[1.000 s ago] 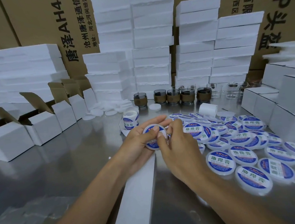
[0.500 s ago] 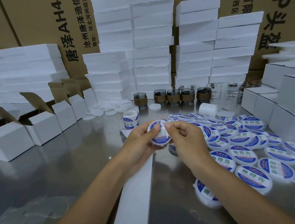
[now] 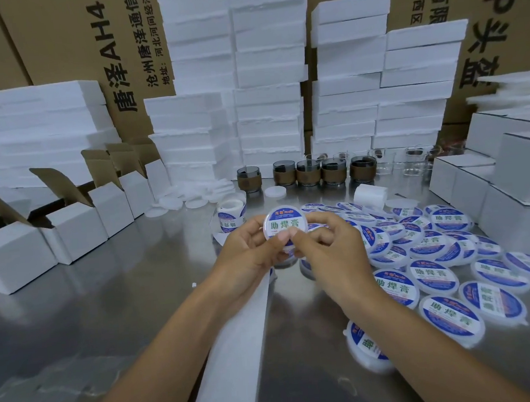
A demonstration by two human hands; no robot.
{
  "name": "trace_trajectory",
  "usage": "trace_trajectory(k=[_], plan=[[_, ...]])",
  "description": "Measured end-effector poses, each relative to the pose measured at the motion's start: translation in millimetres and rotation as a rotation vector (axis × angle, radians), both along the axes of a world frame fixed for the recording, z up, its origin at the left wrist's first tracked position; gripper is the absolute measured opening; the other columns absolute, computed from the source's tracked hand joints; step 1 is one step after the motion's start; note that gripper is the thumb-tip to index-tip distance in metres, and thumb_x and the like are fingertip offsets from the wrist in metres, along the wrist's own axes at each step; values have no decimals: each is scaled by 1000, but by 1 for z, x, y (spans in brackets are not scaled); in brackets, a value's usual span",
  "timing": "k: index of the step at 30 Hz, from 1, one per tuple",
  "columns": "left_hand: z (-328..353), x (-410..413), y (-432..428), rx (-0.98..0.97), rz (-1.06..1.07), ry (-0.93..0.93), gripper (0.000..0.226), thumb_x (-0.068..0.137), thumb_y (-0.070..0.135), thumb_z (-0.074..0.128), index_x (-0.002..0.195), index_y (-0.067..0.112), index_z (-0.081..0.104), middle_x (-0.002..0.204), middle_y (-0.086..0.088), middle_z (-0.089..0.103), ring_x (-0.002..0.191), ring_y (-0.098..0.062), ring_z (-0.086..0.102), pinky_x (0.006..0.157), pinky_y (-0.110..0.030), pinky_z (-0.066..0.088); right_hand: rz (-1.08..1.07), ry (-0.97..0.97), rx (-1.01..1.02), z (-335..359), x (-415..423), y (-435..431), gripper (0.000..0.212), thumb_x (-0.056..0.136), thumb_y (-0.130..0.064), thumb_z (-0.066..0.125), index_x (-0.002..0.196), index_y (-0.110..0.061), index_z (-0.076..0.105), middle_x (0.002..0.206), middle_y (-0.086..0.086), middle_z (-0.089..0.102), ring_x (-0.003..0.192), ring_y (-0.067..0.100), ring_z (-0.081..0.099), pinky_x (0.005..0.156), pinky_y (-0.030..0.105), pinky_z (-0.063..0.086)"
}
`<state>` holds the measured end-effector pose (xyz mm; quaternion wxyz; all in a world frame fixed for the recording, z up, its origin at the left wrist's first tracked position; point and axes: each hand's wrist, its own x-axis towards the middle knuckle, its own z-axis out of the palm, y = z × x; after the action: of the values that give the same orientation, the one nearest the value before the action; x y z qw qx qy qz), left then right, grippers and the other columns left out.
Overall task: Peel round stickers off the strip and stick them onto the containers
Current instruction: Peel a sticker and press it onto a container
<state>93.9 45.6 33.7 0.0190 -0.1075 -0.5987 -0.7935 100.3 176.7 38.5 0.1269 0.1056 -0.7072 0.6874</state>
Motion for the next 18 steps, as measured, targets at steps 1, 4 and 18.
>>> trace_trajectory(k=[1,4,18], plan=[[-1,-1,0,0,-3,2,39,80,7,62,118,-1,56,111,-20,67,93,-26,66,80,-31,55,-4,-4,-12,0,0,0,12,84,-19,66,91,-25,58,67,5,70,70,20,67,65,29,51],[-1,-2,0,-5,-2,3,40,81,4,61,121,-2,54,109,-18,67,93,-27,65,81,-32,55,5,-8,-13,-1,-1,0,4,88,-21,62,89,-24,59,66,-2,71,63,9,67,59,22,51],[-3,-2,0,-107,27,59,42,77,5,68,118,7,58,98,-9,71,82,-16,67,67,-28,54,-51,56,39,-3,-4,2,7,86,-22,64,84,-26,59,66,-3,70,58,7,65,54,18,49]])
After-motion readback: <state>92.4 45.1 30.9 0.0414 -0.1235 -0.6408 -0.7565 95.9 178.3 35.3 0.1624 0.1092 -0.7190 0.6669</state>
